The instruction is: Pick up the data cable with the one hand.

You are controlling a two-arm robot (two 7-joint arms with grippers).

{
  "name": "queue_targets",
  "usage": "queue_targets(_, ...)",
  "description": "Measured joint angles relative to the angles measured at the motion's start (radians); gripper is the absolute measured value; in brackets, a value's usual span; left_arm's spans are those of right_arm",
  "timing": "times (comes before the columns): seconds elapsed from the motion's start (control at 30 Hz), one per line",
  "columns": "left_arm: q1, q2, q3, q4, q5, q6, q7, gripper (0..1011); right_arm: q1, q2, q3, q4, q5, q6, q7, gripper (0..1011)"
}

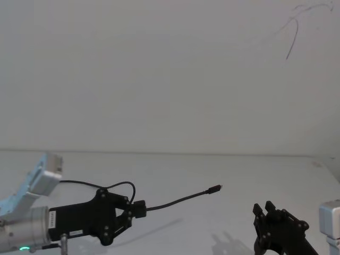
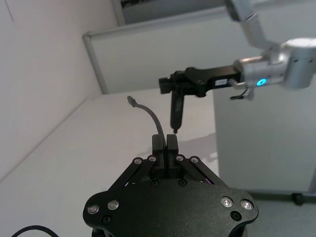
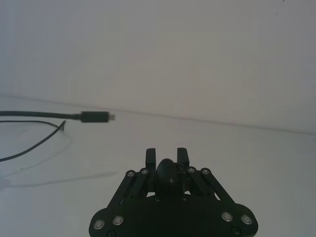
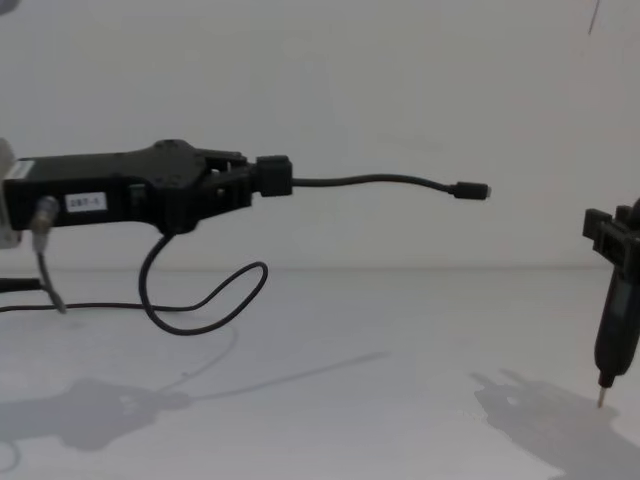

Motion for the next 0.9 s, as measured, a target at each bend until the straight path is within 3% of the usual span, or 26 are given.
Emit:
queue_targets(0.37, 0.017, 0.025, -0.023, 0.015, -0.09, -0.018, -0.083, 42, -0.001, -0.001, 0.001, 0.0, -0.001, 0.0, 0.0, 251)
queue_targets(0.73, 0.023, 0.035, -0.031, 0.023, -0.124, -0.025, -0.114, 42, -0.006, -0.02, 0.019, -0.034, -0.008, -0.045, -0.013, 251)
queue_targets(0.9, 0.024, 0.037, -0.033, 0.025, -0.133, -0.028, -0.123, 42, 0.004, -0.035, 0.031, -0.064, 0.011, -0.068, -0.009, 251)
